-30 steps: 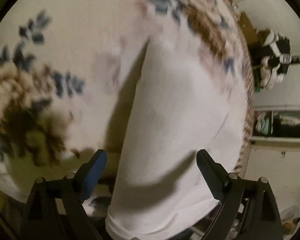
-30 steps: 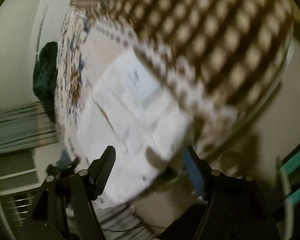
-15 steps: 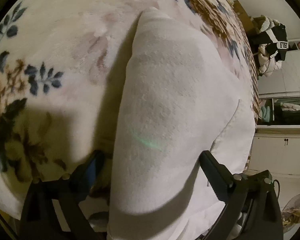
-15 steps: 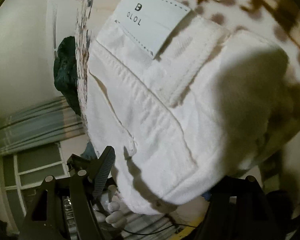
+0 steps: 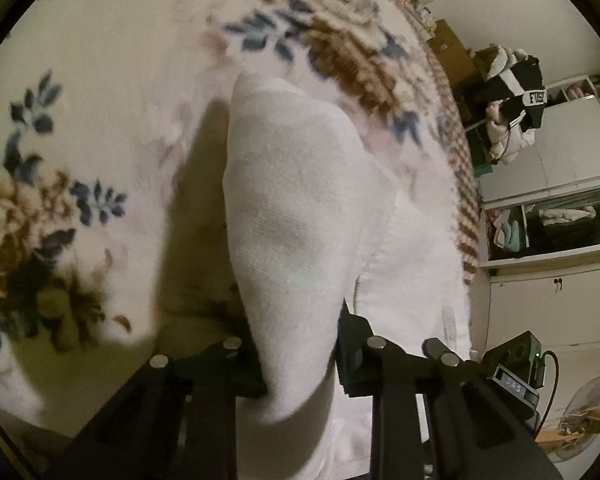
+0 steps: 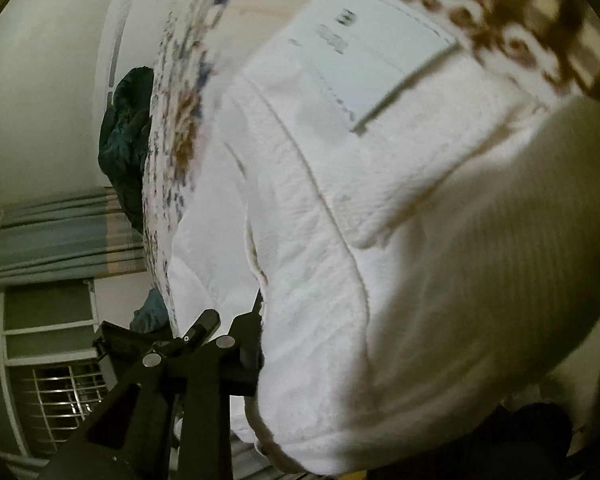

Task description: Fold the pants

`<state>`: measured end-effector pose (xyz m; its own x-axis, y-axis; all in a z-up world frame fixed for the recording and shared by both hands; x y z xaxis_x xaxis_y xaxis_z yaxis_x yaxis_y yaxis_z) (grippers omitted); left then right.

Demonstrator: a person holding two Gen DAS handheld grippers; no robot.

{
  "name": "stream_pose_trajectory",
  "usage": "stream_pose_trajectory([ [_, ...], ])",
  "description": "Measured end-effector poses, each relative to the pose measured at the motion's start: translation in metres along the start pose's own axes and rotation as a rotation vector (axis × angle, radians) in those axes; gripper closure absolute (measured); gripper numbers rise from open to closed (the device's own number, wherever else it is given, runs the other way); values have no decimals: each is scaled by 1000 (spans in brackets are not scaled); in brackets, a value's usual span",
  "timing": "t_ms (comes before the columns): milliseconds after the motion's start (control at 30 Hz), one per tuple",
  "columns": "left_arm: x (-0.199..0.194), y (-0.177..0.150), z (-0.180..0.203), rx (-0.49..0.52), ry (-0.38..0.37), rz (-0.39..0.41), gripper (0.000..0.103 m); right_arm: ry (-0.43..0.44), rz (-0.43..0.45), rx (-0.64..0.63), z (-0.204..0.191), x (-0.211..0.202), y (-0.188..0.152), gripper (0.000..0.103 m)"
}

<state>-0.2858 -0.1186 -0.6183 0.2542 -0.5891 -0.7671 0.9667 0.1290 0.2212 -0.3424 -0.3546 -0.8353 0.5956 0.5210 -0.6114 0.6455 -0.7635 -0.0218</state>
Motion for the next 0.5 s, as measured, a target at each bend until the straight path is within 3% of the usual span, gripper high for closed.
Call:
stream_pose_trajectory([
  [267,-61,39,41,0,-15,70,82,37,-4,-87,-76,-41,8,77],
  [500,-90,133,63,-3,-60,147,82,74,29,-182,-170,-51,49,77],
])
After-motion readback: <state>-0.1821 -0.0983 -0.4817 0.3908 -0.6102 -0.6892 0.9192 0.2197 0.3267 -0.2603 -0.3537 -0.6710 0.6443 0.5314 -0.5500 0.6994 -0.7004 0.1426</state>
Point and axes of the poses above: each gripper's, at about its wrist camera, not at the fingertips, and x roughly the way its jaws point, z to its right, y to its top, the point moved 9 cm from there along x, roughly the way its jaws point, and after that the axes turned 2 degrees about z, right-handed, at the moved point
